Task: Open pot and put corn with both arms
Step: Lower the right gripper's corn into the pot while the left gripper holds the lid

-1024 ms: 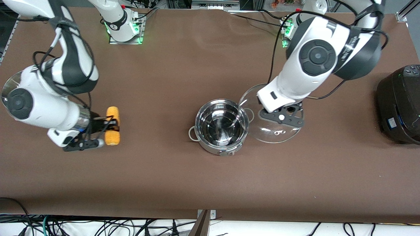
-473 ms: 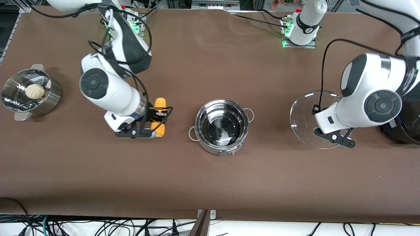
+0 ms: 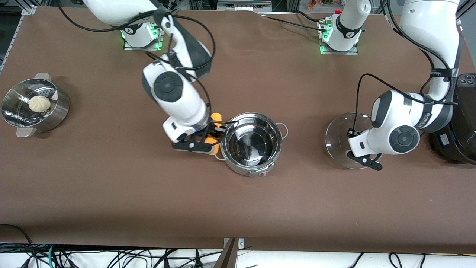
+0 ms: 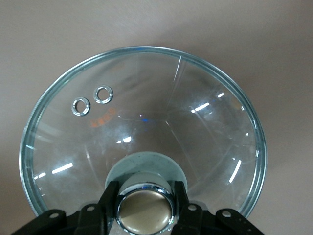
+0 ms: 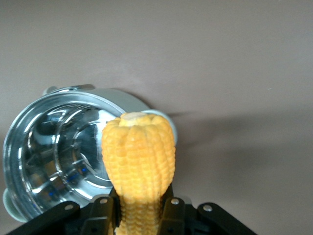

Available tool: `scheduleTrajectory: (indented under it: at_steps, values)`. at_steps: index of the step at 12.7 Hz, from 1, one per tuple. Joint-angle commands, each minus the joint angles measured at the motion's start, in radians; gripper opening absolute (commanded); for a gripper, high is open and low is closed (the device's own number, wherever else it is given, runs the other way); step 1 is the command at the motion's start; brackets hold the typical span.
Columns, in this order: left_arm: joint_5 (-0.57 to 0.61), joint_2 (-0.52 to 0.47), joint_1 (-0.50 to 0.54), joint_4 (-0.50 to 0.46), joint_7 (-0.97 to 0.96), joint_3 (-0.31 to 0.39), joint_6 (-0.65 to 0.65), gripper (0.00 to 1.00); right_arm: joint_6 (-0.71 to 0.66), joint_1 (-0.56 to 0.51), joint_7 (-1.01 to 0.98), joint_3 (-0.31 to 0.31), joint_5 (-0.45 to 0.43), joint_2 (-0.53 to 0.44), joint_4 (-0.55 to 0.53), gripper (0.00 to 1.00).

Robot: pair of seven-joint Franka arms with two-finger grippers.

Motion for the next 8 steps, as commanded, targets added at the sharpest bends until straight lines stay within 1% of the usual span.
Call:
scheduleTrajectory:
  at_steps: [1, 2, 4, 5, 7, 8]
  values:
    - [0.027, -0.038, 0.017, -0.108, 0.022, -0.014, 0.076, 0.08, -0.021, 0.075, 0.089, -0.013, -0.048, 0.084, 0.118, 0.1]
    - [0.027, -0.023, 0.022, -0.128, 0.022, -0.014, 0.106, 0.08, -0.021, 0.115, 0.118, -0.034, -0.048, 0.099, 0.13, 0.09]
    - [0.027, 0.009, 0.023, -0.131, 0.022, -0.012, 0.111, 0.09, -0.01, 0.204, 0.151, -0.113, -0.05, 0.136, 0.167, 0.08]
    - [0.027, 0.025, 0.037, -0.131, 0.022, -0.012, 0.111, 0.1, -0.009, 0.23, 0.155, -0.137, -0.05, 0.165, 0.198, 0.07]
    - [0.027, 0.046, 0.045, -0.128, 0.022, -0.012, 0.111, 0.15, 0.02, 0.253, 0.189, -0.149, -0.05, 0.205, 0.227, 0.06]
    - [0.027, 0.046, 0.045, -0.126, 0.022, -0.014, 0.111, 0.21, 0.046, 0.264, 0.214, -0.149, -0.05, 0.214, 0.227, 0.06]
